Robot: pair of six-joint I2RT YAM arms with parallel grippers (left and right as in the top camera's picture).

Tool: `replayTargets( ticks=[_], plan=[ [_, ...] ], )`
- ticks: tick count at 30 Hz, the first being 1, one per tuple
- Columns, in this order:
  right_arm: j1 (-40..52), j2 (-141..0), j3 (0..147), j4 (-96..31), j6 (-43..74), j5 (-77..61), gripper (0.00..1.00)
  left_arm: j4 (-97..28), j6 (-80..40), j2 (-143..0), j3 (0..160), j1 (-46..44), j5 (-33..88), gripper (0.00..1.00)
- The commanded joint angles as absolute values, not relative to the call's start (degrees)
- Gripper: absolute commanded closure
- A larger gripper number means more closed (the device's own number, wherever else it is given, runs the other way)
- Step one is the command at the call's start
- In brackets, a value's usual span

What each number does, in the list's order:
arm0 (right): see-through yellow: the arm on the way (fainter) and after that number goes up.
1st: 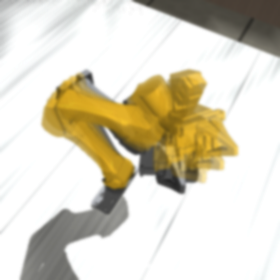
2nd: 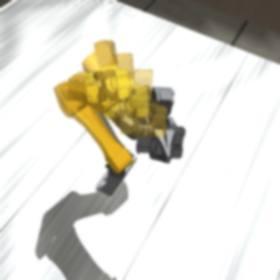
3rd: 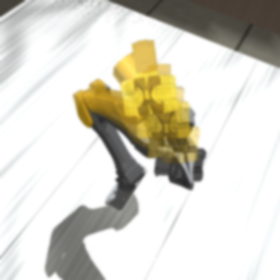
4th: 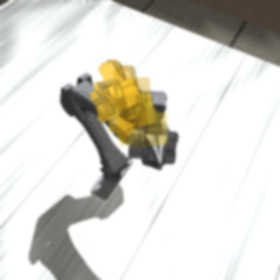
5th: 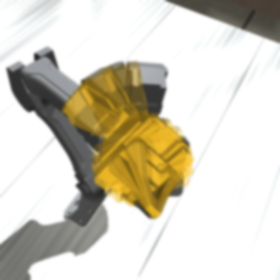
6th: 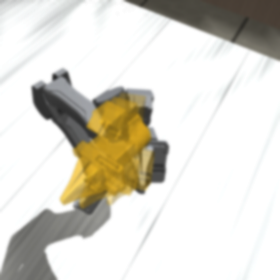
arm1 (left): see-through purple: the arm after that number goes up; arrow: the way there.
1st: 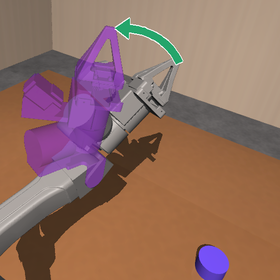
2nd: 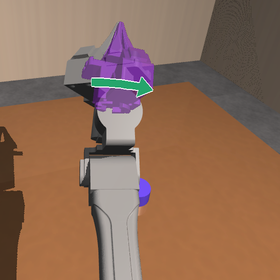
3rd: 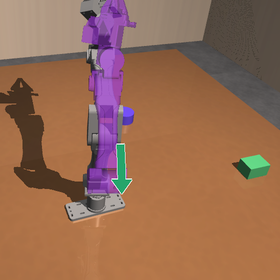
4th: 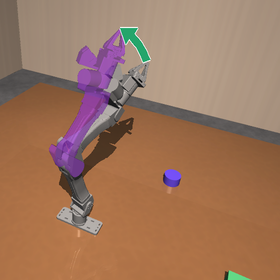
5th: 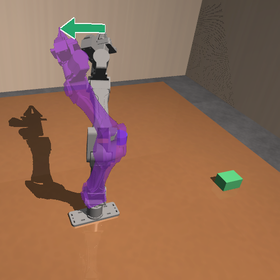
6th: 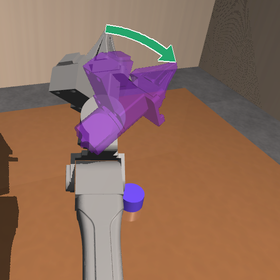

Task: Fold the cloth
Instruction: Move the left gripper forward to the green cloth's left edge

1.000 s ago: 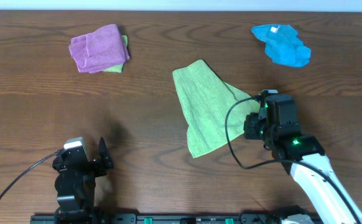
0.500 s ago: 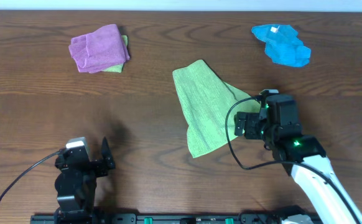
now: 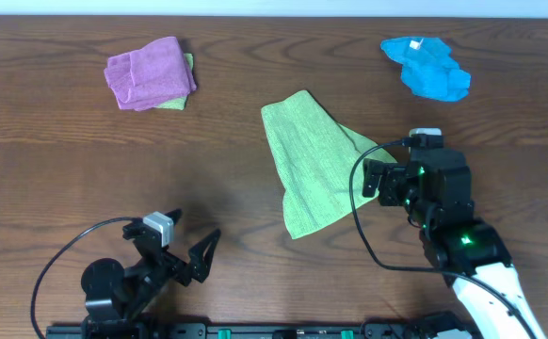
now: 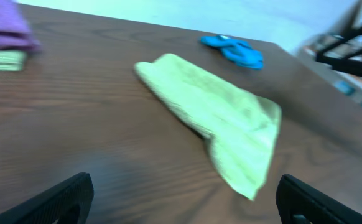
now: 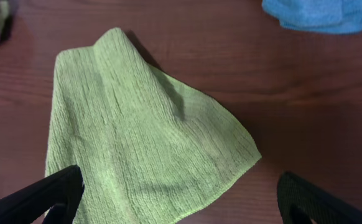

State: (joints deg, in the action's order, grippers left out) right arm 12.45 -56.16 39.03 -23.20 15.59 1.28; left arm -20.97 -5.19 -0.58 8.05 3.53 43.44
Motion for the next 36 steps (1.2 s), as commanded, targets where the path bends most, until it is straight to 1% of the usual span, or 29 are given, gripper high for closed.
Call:
replayTargets(
  ticks=[1, 3, 6, 8, 10, 14, 17, 20, 25, 27, 30, 36],
  plan=[
    [12.0, -55.1, 39.4, -22.9, 15.9, 1.2, 0.01, -20.4, -6.7, -0.3, 7.4, 3.4, 51.3, 0.05],
    [12.0, -55.1, 39.4, -22.9, 15.9, 0.5, 0.01, -19.4, -6.7, -0.3, 7.4, 3.4, 52.6, 0.05],
    [12.0, -55.1, 39.4, -22.9, 15.8, -1.8, 0.01, -18.1, -8.9, -0.3, 7.4, 3.4, 50.9, 0.05],
    [12.0, -55.1, 39.4, -22.8, 15.6, -3.4, 0.01, -17.5, -16.8, -0.3, 7.4, 3.3, 43.8, 0.05],
    [12.0, -55.1, 39.4, -22.3, 14.5, -5.1, 0.01, -15.7, -20.2, -0.3, 7.3, 3.3, 39.8, 0.05],
    [12.0, -55.1, 39.4, -20.5, 14.5, -7.8, 0.01, -5.7, -27.4, -1.5, 7.2, 3.2, 41.5, 0.05],
    [12.0, -55.1, 39.4, -19.6, 14.5, -8.0, 0.01, -1.5, -31.4, -5.4, 7.3, 3.2, 42.1, 0.05],
    [12.0, -55.1, 39.5, -19.3, 14.5, -8.0, 0.01, 0.1, -32.5, -12.5, 7.3, 3.2, 43.8, 0.05],
    [12.0, -55.1, 39.8, -18.7, 14.5, -8.0, 0.01, 11.7, -33.9, -29.4, 8.8, -0.3, 46.0, 0.05],
    [12.0, -55.1, 39.8, -18.7, 14.5, -8.0, 0.01, 14.0, -33.2, -37.0, 11.2, -2.8, 45.9, 0.05],
    [12.0, -55.1, 39.8, -19.0, 14.5, -8.0, 0.01, 14.1, -31.4, -47.2, 16.4, -7.2, 45.5, 0.05],
    [11.8, -55.1, 39.8, -19.1, 14.3, -7.9, 0.01, 13.8, -28.1, -66.0, 29.6, -18.9, 43.9, 0.05]
  ],
)
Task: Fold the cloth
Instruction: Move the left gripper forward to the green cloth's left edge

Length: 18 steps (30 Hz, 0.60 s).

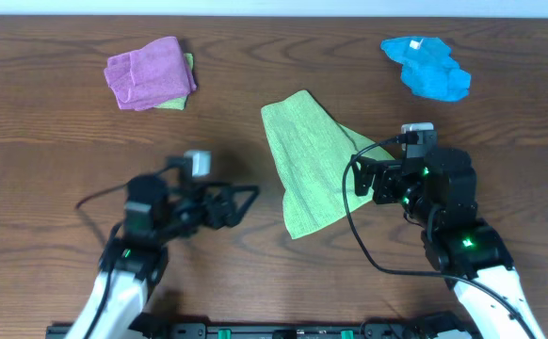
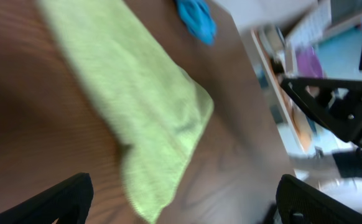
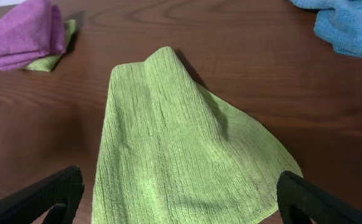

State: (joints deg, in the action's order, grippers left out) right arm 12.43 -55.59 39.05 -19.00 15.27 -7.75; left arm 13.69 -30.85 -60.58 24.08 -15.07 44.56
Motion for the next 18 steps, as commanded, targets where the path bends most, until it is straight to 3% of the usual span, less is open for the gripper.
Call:
replayTargets(
  ticks=[1, 3, 4, 8, 12, 14, 18],
  plan=[
    [11.6, -55.1, 39.8, -19.2, 14.3, -7.9, 0.01, 13.8, -27.8, -68.4, 31.6, -20.2, 43.5, 0.04],
    [10.9, -55.1, 39.8, -19.6, 14.1, -8.0, 0.01, 13.6, -27.9, -72.4, 34.9, -22.3, 42.3, 0.0],
    [10.5, -55.1, 39.8, -19.9, 14.1, -8.0, 0.01, 13.2, -27.9, -74.1, 36.2, -23.0, 41.5, 0.06],
    [8.8, -55.1, 39.8, -21.5, 13.0, -8.0, 0.01, 10.7, -28.6, -79.4, 39.1, -24.0, 38.9, 0.07],
    [8.2, -55.1, 39.8, -23.0, 11.6, -8.0, 0.01, 6.0, -30.5, -80.1, 39.1, -24.1, 40.6, 0.02],
    [8.2, -55.1, 39.8, -23.7, 11.5, -8.0, 0.03, 4.7, -30.5, -80.1, 39.1, -24.4, 41.6, 0.18],
    [8.2, -55.1, 39.8, -24.1, 11.5, -8.0, 0.3, 4.5, -32.8, -80.1, 39.1, -24.6, 46.9, 0.53]
  ],
)
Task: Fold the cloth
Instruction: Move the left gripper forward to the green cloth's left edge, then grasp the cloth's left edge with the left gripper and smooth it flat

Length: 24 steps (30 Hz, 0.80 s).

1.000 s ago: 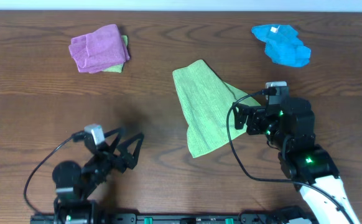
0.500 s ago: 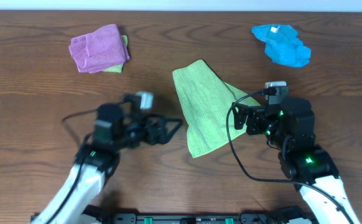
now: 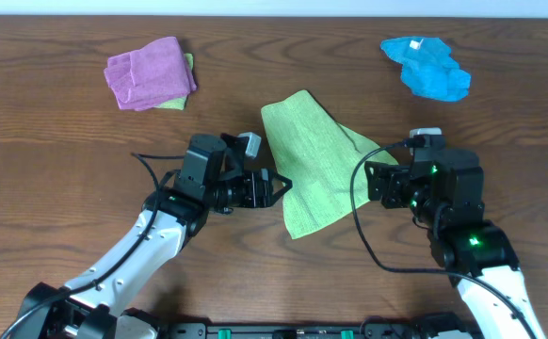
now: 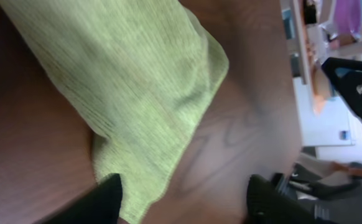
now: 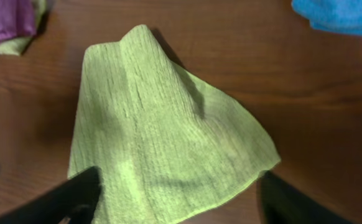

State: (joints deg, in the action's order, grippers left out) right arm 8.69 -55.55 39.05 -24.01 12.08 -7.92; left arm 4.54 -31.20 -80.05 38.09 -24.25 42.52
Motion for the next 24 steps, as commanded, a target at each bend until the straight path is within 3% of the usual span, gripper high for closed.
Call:
replayTargets(
  ticks=[1, 3, 5, 7, 8, 19, 24],
  plan=[
    [8.2, -55.1, 39.8, -24.1, 11.5, -8.0, 0.5, 4.5, -33.7, -80.1, 39.1, -24.6, 48.1, 0.59],
    [8.2, -55.1, 39.8, -24.2, 11.5, -8.0, 0.78, 4.2, -35.9, -80.1, 39.1, -24.7, 49.2, 0.71],
    [8.2, -55.1, 39.8, -24.3, 11.6, -8.0, 0.97, 3.1, -38.5, -80.1, 39.1, -25.1, 49.3, 0.73],
    [8.2, -55.2, 39.8, -24.3, 11.5, -8.0, 0.99, 1.6, -39.0, -80.1, 39.1, -25.6, 49.3, 0.81],
    [8.2, -55.3, 39.8, -24.4, 11.5, -8.0, 0.99, 1.1, -39.0, -80.1, 39.1, -26.0, 49.3, 0.93],
    [8.2, -64.4, 39.7, -24.6, 11.1, -8.0, 0.98, 1.8, -37.6, -80.1, 39.1, -37.2, 36.4, 0.94],
    [8.2, -66.0, 39.7, -23.0, 11.0, -8.0, 0.98, -3.6, -35.6, -80.1, 39.1, -38.5, 32.8, 0.94]
  ],
)
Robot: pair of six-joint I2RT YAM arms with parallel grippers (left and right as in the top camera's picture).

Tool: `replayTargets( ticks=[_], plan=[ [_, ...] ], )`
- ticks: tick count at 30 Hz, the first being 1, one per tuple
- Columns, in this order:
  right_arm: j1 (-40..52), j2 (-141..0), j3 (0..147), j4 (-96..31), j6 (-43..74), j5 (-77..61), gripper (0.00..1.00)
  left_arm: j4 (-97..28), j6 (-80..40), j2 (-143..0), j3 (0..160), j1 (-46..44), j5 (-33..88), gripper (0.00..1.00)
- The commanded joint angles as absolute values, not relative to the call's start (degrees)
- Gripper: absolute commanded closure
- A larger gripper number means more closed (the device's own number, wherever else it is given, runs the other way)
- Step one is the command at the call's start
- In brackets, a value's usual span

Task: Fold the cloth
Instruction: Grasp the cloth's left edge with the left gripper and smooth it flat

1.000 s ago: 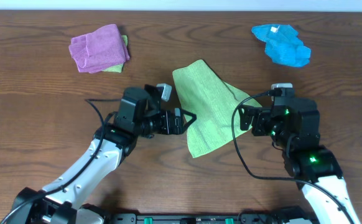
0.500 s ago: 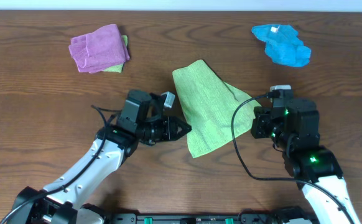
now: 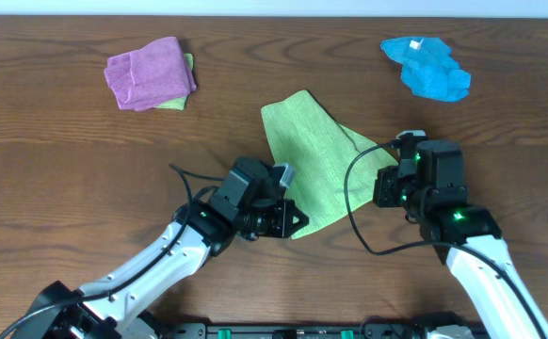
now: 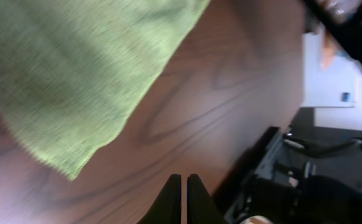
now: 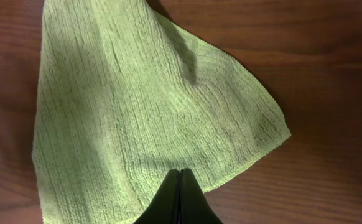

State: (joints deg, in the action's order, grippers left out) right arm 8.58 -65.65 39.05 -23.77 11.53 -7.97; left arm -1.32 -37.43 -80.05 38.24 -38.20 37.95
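The light green cloth [image 3: 314, 162] lies flat in a rough triangle at the table's middle. In the left wrist view it [image 4: 75, 68] fills the upper left. In the right wrist view it [image 5: 137, 106] fills most of the picture. My left gripper [image 3: 298, 224] is at the cloth's near corner. It is shut [image 4: 181, 182] over bare wood, with nothing between its fingers. My right gripper [image 3: 383, 185] is at the cloth's right side. It is shut [image 5: 180, 177] over the cloth's near edge, and the cloth there shows no bunching.
A purple cloth [image 3: 147, 72] sits on a green one at the back left. A crumpled blue cloth [image 3: 427, 68] lies at the back right. Black cables loop from both arms above the table [image 3: 57, 179].
Both grippers were open and are now shut. The left one has gone from the cloth's left edge to its near corner. The right one is closer over the cloth. The cloth has not changed shape.
My left arm was first folded at the table's front edge, with the right gripper open beside the cloth. Then the left gripper was out over the table, then at the cloth's left edge. Now both are shut by the cloth, which lies as before.
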Motion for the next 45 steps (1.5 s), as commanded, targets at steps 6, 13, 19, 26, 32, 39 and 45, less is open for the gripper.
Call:
replayTargets(
  ticks=[6, 13, 19, 26, 32, 39, 45],
  plan=[
    [8.2, -67.2, 39.7, -21.2, 10.2, -8.0, 0.99, -9.6, -32.2, -80.1, 39.1, -38.7, 27.6, 0.94],
    [8.2, -69.6, 39.7, -20.0, 10.0, -9.3, 0.98, -7.5, -32.2, -81.4, 39.1, -38.7, 25.2, 0.94],
    [8.2, -70.0, 39.7, -17.7, 9.5, -9.3, 0.99, -5.4, -32.1, -85.2, 40.4, -38.7, 27.1, 0.94],
    [7.8, -71.2, 39.7, -16.9, 8.7, -9.3, 0.98, -5.7, -31.2, -89.2, 43.7, -39.4, 27.7, 0.94],
    [7.5, -74.3, 39.7, -16.3, 8.7, -9.5, 0.98, -6.0, -30.4, -91.7, 46.4, -40.8, 27.9, 0.94],
    [7.5, -74.7, 39.8, -15.0, 8.7, -9.5, 0.98, -10.2, -29.7, -91.8, 46.4, -41.5, 26.7, 0.94],
    [7.5, -74.7, 39.8, -14.3, 8.6, -10.4, 0.99, -10.2, -29.6, -92.0, 46.4, -43.5, 24.3, 0.94]
  ],
)
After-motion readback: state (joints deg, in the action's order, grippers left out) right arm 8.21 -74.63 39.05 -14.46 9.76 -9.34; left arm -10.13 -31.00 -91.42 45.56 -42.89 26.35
